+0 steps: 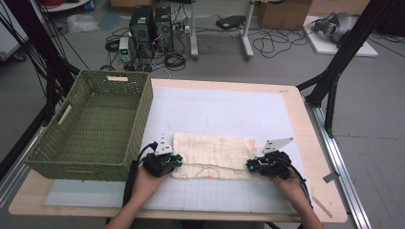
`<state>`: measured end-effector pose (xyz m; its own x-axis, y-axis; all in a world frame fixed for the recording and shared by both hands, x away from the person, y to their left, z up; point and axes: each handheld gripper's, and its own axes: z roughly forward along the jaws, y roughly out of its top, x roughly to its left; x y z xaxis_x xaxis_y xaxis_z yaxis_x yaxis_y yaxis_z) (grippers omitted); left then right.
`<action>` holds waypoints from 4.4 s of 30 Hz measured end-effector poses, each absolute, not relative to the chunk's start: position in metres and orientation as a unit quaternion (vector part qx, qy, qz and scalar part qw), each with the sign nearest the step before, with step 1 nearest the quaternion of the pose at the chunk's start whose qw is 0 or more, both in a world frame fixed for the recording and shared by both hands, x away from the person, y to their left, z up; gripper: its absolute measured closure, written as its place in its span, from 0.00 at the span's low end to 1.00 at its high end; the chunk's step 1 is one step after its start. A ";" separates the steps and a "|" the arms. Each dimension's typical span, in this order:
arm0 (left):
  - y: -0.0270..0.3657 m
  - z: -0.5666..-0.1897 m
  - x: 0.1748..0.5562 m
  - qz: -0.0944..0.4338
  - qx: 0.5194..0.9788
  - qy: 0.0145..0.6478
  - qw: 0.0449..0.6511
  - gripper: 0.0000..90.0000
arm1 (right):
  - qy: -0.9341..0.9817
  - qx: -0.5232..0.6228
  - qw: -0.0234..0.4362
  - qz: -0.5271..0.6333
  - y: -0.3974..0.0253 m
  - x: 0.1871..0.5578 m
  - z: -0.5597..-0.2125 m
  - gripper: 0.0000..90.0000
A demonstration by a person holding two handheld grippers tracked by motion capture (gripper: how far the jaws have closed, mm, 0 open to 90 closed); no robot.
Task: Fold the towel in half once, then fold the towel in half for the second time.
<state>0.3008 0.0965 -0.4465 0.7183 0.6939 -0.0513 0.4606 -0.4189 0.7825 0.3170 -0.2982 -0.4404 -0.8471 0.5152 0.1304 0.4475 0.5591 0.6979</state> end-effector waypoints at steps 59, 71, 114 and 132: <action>0.113 -0.436 0.267 0.133 0.822 0.322 0.451 0.80 | 0.873 0.265 0.056 0.406 -0.310 0.295 -0.432 0.72; 0.121 -0.429 0.266 0.160 0.794 0.326 0.488 0.56 | 0.848 0.284 0.081 0.439 -0.306 0.305 -0.423 0.50; 0.121 -0.431 0.266 0.165 0.792 0.325 0.490 0.52 | 0.859 0.286 0.080 0.416 -0.297 0.305 -0.427 0.41; 0.116 -0.426 0.274 0.176 0.794 0.329 0.480 0.72 | 0.859 0.272 0.089 0.424 -0.298 0.310 -0.419 0.78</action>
<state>0.2743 0.1158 -0.4259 0.7221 0.6908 -0.0369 0.3533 -0.3224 0.8782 0.3101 -0.2977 -0.4190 -0.8356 0.5438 0.0776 0.3923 0.4918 0.7773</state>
